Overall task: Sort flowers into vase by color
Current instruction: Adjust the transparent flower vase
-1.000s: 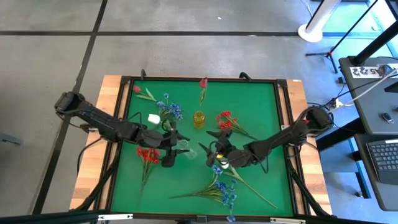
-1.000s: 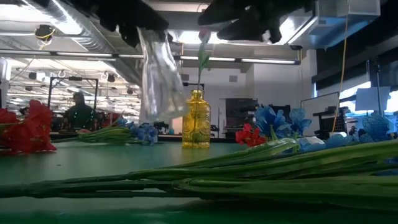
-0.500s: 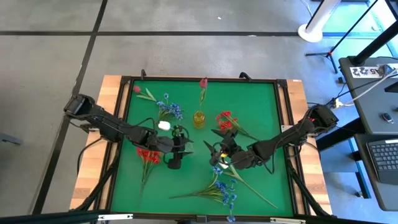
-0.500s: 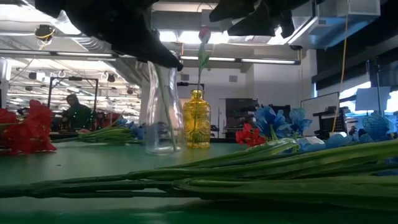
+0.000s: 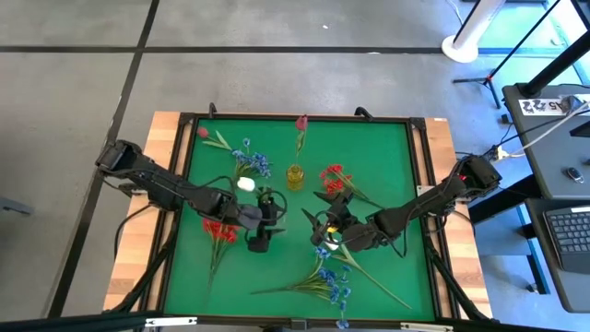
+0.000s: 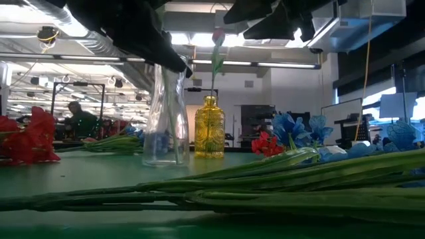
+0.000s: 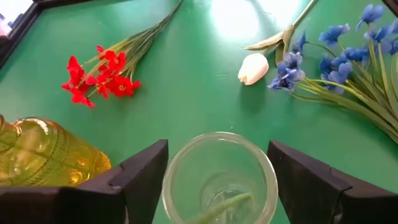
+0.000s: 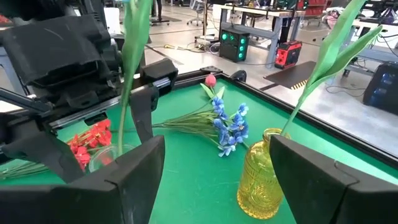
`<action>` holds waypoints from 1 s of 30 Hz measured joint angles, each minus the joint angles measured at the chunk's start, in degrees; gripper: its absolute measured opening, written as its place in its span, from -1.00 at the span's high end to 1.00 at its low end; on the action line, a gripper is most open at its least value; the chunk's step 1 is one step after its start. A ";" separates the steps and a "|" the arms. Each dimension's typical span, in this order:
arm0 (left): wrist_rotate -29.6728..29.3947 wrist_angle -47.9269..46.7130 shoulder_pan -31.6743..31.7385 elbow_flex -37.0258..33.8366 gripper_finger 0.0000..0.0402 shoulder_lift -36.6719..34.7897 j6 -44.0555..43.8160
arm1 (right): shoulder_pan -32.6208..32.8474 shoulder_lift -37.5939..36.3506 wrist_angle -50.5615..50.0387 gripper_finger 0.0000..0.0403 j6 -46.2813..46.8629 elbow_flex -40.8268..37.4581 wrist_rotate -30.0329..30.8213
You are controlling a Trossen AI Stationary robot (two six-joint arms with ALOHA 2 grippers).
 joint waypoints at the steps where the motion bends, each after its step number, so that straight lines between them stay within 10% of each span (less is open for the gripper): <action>1: 0.01 -0.07 -0.12 0.00 -0.36 0.00 -0.06 | 0.00 0.00 0.00 -0.44 0.00 0.00 0.00; 30: -2.84 -11.04 -3.26 -0.02 -0.38 -5.59 -3.06 | 0.00 0.02 -2.02 -0.44 1.78 0.00 -0.04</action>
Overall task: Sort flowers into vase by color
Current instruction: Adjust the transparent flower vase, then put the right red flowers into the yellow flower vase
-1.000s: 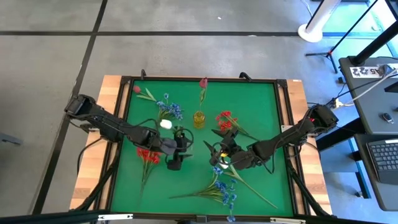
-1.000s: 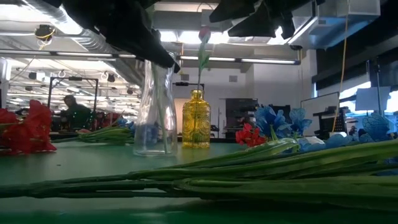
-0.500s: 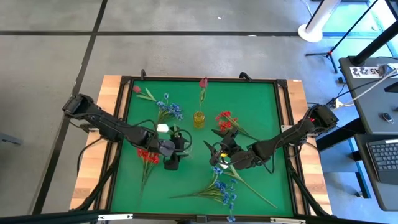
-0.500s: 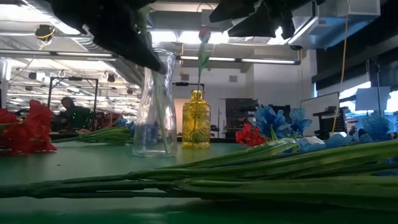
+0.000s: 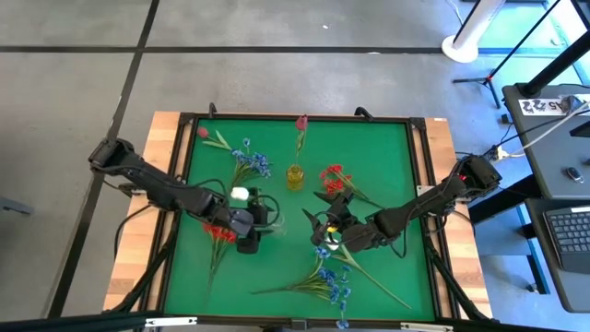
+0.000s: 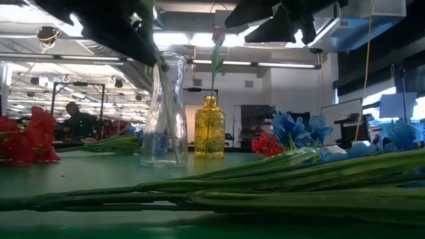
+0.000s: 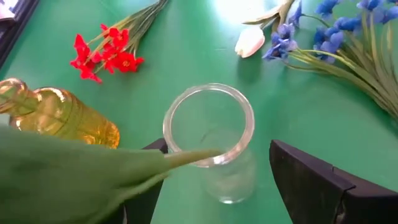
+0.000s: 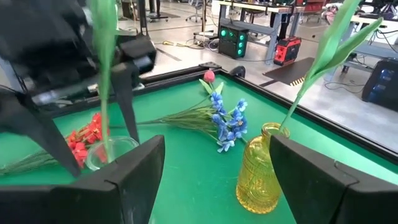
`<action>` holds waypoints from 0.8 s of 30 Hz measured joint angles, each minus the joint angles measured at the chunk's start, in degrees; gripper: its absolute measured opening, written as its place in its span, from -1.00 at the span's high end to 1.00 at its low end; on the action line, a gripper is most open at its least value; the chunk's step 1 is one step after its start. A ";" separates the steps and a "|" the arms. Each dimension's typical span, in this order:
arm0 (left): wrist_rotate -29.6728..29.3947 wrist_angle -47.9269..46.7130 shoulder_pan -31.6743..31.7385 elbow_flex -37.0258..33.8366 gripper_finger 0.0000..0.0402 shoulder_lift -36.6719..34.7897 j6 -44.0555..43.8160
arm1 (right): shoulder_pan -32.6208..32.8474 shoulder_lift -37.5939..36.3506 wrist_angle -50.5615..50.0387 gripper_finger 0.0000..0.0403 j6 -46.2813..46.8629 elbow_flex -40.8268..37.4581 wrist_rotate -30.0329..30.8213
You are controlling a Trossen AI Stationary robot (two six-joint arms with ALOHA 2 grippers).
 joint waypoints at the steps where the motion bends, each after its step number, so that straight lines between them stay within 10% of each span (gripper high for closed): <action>1: -0.18 -0.64 -0.30 0.00 -0.38 -0.62 -0.20 | 0.00 0.00 -0.14 -0.44 0.04 0.00 0.00; 24: 0.50 -21.10 -6.45 0.00 -0.38 -4.92 -13.34 | 0.02 -0.14 -2.09 -0.44 0.25 0.00 -0.50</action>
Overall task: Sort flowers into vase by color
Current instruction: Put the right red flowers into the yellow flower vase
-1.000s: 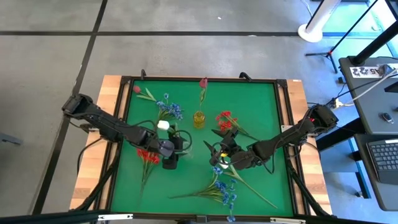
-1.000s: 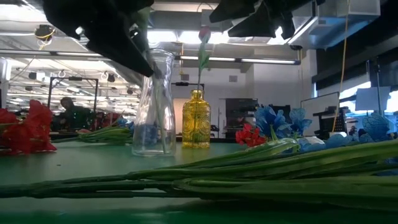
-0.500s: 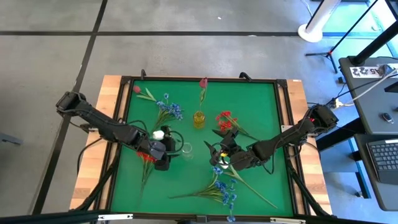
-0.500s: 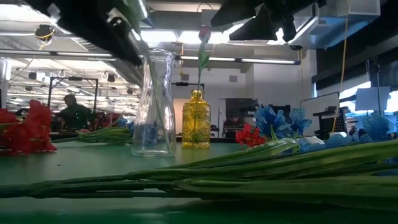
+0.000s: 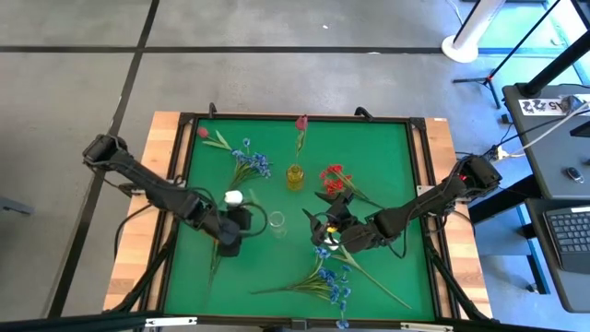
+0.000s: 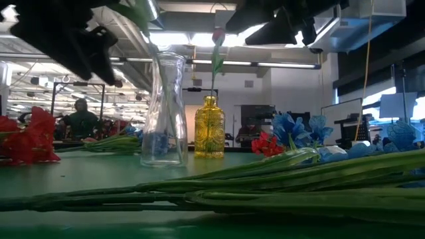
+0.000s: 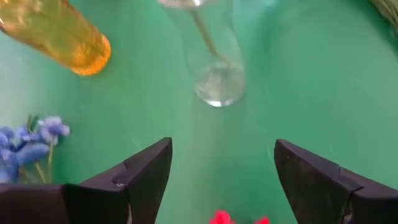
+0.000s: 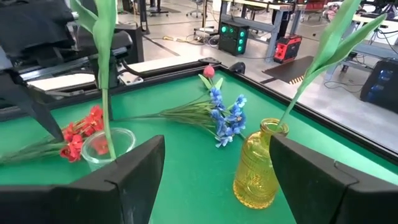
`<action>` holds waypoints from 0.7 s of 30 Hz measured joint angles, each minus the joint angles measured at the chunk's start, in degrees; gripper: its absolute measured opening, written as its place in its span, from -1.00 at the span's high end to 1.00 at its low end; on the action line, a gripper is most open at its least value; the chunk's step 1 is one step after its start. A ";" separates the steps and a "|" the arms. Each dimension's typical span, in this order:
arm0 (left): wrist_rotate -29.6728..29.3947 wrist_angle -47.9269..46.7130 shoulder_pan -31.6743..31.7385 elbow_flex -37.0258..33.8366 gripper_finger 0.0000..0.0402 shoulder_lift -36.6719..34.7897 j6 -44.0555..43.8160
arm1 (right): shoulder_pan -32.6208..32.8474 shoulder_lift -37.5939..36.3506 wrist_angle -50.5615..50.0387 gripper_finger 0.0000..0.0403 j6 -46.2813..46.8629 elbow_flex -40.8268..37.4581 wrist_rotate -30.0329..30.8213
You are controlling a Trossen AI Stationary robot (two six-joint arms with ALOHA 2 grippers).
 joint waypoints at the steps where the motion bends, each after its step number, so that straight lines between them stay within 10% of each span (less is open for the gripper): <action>1: 0.01 -0.96 -0.59 0.00 -0.38 0.00 -1.04 | 0.00 -0.16 -0.64 -0.44 0.25 -0.02 0.00; 14: -1.53 -8.81 -8.96 0.00 -0.38 -1.78 -13.17 | 0.00 -2.74 -4.11 -0.44 1.11 -0.04 -0.11; 21: -13.91 -10.06 -17.83 -0.49 -0.35 -10.28 -17.04 | 0.41 -7.22 -18.81 -0.44 9.49 -0.04 -4.29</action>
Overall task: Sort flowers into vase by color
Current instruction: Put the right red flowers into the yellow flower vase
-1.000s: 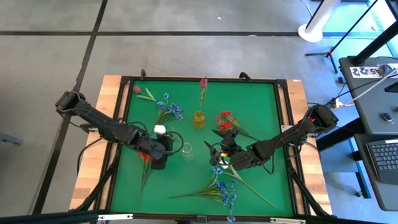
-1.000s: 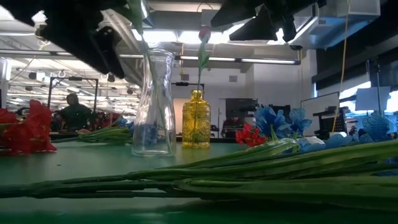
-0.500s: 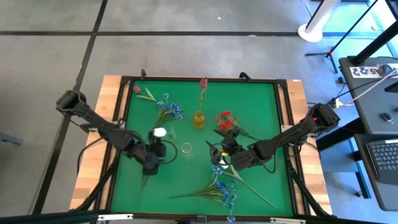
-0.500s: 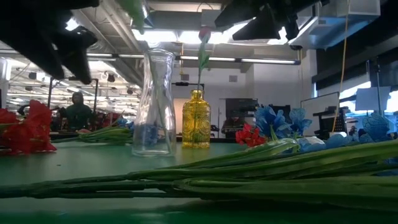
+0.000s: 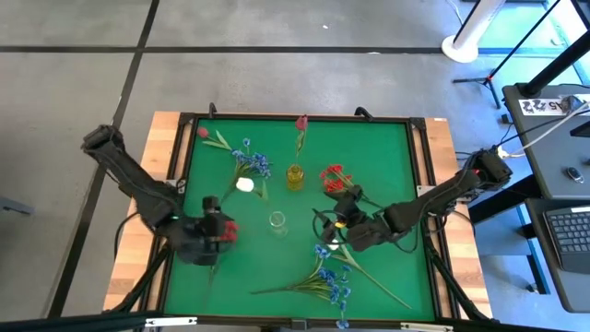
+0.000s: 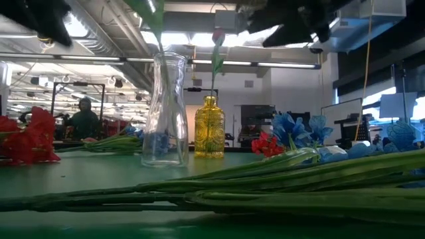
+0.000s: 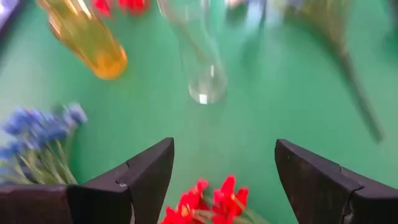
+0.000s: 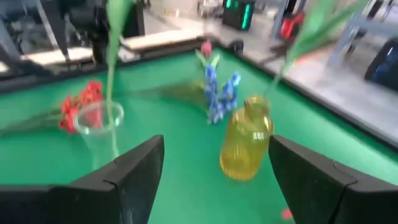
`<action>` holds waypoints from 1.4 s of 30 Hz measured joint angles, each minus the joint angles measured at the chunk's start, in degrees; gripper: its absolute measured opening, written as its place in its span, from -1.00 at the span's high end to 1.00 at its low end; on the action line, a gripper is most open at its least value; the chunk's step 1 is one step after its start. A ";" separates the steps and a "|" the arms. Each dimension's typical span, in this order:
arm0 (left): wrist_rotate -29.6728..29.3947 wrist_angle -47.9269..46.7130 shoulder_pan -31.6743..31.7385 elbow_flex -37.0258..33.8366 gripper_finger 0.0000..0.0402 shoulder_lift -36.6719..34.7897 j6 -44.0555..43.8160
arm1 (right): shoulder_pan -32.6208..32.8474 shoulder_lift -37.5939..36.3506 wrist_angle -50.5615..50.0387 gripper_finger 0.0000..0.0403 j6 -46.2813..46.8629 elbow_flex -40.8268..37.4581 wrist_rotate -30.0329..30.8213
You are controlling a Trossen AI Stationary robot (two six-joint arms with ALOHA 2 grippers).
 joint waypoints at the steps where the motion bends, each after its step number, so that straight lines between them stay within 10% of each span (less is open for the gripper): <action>1: -2.79 0.20 -1.47 -0.41 -0.35 -1.93 -0.52 | -0.02 -0.92 -3.05 -0.44 1.79 0.00 -1.13; 10: -11.45 11.13 -5.36 -10.68 -0.34 -25.62 -2.18 | -1.32 -5.89 -21.61 -0.44 2.16 0.02 -7.02; 22: -11.36 18.56 3.12 -29.98 -0.34 -50.15 -0.06 | -8.82 -5.88 -21.19 -0.43 -7.29 0.04 -25.13; 28: -10.07 22.20 5.88 -32.32 -0.33 -52.47 4.55 | -14.06 -5.86 -29.31 -0.42 -5.57 0.04 -36.76; 42: -11.49 28.39 13.07 -32.41 -0.33 -47.26 5.04 | -18.09 -12.07 -31.32 -0.10 3.80 -12.79 -37.56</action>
